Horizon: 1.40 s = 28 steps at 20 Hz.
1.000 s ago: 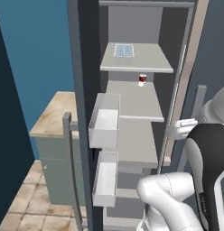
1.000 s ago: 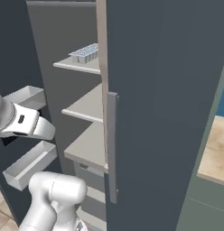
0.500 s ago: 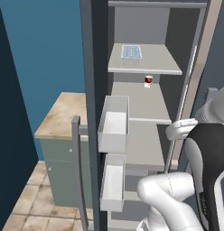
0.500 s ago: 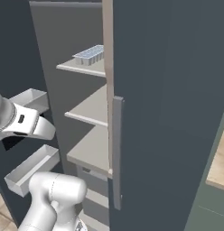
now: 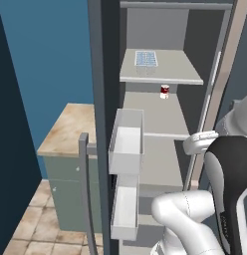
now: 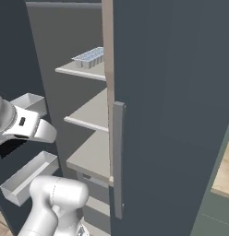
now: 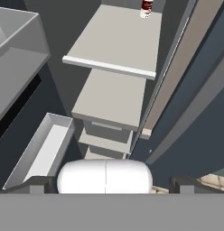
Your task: Open the freezer door, pick up the ice cube tray from the freezer, and place it on the dining counter.
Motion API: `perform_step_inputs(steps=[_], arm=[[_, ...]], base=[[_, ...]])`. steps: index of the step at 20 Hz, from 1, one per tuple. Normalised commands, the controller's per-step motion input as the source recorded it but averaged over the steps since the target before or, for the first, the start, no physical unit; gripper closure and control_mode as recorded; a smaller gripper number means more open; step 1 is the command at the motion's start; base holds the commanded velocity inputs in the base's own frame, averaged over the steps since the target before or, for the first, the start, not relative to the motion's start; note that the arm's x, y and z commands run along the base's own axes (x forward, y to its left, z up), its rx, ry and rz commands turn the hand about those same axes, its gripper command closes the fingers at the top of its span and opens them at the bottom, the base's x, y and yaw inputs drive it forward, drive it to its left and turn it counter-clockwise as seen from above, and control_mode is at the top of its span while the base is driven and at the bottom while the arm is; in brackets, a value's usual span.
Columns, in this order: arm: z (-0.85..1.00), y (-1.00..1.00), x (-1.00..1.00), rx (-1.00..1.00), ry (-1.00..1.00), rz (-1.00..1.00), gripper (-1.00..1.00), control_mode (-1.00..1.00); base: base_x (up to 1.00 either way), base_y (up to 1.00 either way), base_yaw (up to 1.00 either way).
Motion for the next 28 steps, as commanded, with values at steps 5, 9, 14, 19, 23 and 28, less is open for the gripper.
perform_step_inputs(steps=[5, 9, 14, 19, 23, 28], arm=[[0.0, 0.0, 0.0, 0.0, 0.0, 0.0, -1.0, 1.0], [0.0, 0.0, 0.0, 0.0, 0.0, 0.0, -1.0, 1.0], [0.0, 0.0, 0.0, 0.0, 0.0, 0.0, -1.0, 1.0], [0.0, 0.0, 0.0, 0.0, 0.0, 0.0, -1.0, 1.0], [0.0, 0.0, 0.0, 0.0, 0.0, 0.0, -1.0, 1.0], [0.0, 0.0, 0.0, 0.0, 0.0, 0.0, -1.0, 1.0]], base=[[0.32, 0.2, 0.0], [0.38, 0.24, 0.0], [0.37, 0.4, 0.0], [0.42, 0.42, -0.01], [0.55, 0.3, -0.01], [0.45, 0.13, 0.0]])
